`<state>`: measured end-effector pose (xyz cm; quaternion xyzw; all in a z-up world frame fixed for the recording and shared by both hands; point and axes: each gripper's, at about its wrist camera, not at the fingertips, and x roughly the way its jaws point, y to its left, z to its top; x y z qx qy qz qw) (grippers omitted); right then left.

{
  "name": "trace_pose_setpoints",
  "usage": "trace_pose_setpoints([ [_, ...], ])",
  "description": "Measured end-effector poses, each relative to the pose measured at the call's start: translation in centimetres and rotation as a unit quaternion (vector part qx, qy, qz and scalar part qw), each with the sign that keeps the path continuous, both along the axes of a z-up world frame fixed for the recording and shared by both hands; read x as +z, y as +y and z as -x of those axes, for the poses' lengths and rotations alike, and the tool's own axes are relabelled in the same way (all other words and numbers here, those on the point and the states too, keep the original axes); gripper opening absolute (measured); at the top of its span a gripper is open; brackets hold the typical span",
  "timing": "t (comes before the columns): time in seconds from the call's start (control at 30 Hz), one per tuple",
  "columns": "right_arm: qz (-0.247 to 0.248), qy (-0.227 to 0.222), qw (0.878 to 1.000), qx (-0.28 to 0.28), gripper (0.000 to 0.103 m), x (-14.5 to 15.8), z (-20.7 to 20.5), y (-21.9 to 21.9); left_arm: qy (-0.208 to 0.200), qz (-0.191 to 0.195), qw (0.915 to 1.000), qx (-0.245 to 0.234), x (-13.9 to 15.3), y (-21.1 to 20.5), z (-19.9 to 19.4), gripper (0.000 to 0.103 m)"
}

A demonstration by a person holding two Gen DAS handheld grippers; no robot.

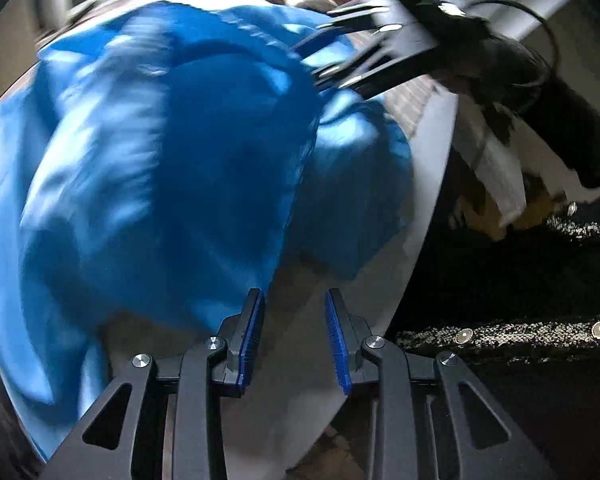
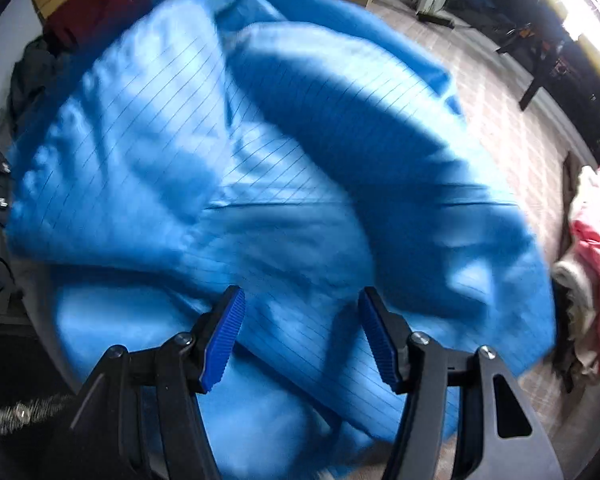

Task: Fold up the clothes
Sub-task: 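Lay the blue coat flat on the floor and open both grippers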

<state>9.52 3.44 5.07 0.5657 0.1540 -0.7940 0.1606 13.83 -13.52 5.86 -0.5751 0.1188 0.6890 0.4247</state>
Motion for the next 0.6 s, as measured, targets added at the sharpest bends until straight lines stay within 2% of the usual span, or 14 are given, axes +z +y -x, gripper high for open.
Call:
trace_pose_setpoints([
  [0.1, 0.024, 0.039, 0.998, 0.038, 0.058, 4.7, -1.7, -0.7, 0.027, -0.008, 0.9971, 0.07, 1.5, -3.9, -0.9, 0.036],
  [0.2, 0.028, 0.072, 0.99, 0.12, 0.058, 8.6, -4.2, -5.1, 0.043, -0.013, 0.9884, 0.145, 2.3, -8.2, -1.2, 0.038],
  [0.27, 0.03, 0.072, 0.98, 0.181, 0.058, 9.7, -5.8, -9.0, 0.046, -0.018, 0.9803, 0.192, 2.3, -10.7, -1.5, 0.038],
  [0.4, -0.022, 0.044, 0.952, 0.303, 0.058, 6.3, -6.0, -14.7, 0.05, -0.024, 0.9698, 0.237, 1.4, -13.8, -0.9, 0.038],
  [0.5, -0.069, 0.017, 0.937, 0.342, 0.058, 3.4, -5.4, -16.5, 0.057, -0.028, 0.9663, 0.249, 0.9, -13.7, -1.4, 0.038],
  [0.6, -0.095, -0.001, 0.925, 0.368, 0.058, 1.8, -4.9, -16.8, 0.063, -0.027, 0.9646, 0.255, 0.5, -13.5, -1.9, 0.038],
])
